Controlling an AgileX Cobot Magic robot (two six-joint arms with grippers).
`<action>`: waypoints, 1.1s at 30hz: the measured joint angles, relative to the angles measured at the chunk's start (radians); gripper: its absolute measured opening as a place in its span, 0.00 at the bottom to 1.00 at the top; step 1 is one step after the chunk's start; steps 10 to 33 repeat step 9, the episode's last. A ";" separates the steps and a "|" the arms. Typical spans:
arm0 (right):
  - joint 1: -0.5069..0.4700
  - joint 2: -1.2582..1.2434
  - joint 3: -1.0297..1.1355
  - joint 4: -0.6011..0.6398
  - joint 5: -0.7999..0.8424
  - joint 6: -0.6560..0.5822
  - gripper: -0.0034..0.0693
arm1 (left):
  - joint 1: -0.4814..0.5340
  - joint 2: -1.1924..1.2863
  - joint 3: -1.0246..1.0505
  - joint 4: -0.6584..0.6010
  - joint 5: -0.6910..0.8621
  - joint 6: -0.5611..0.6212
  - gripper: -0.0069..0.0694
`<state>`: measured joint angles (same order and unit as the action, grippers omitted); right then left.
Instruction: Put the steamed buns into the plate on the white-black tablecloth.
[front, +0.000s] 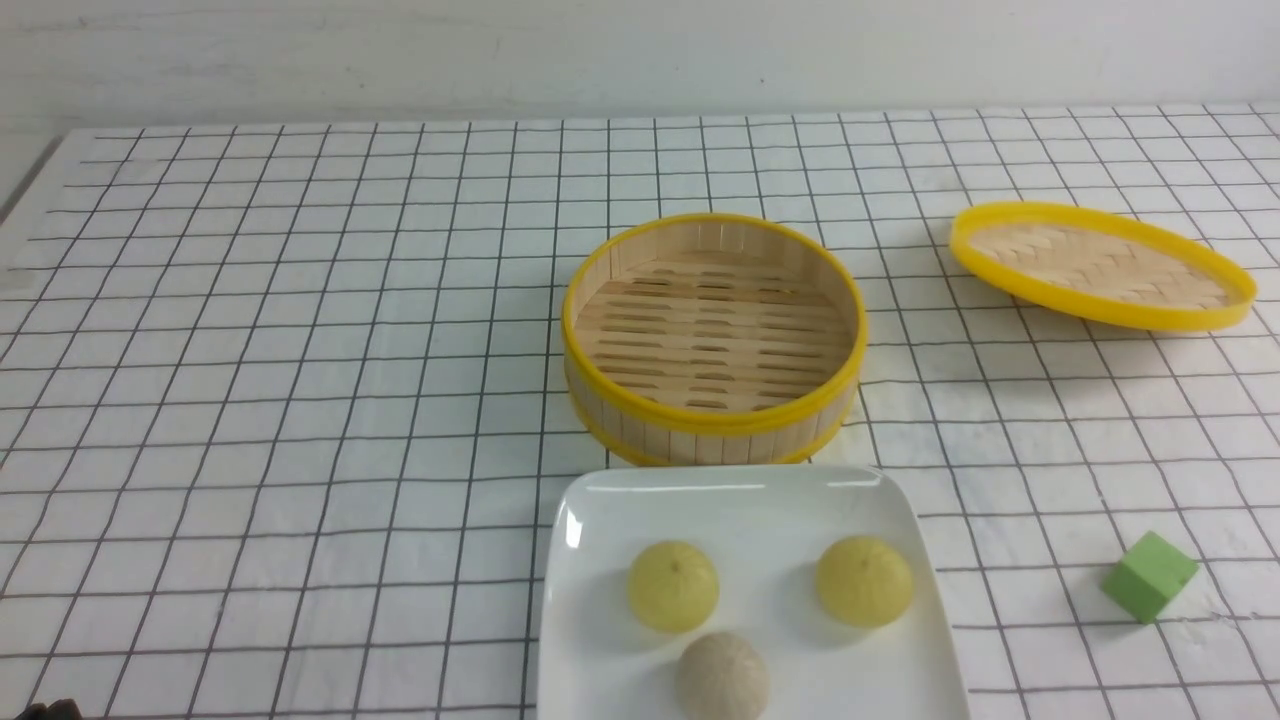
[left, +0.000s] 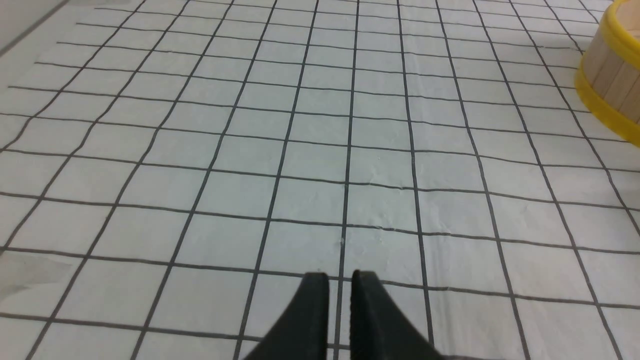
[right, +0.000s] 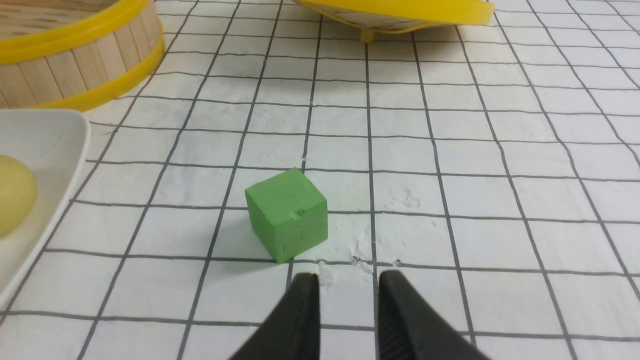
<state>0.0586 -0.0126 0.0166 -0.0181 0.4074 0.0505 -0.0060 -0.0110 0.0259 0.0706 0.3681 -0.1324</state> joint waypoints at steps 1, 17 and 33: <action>0.000 0.000 0.000 0.000 0.000 0.000 0.32 | 0.000 0.000 0.000 0.000 0.000 0.000 0.22; 0.000 0.000 0.000 0.000 0.000 0.000 0.34 | 0.000 0.000 0.000 0.000 0.000 0.000 0.23; 0.000 0.000 0.000 0.000 0.000 0.000 0.34 | 0.000 0.000 0.000 0.000 0.000 0.000 0.23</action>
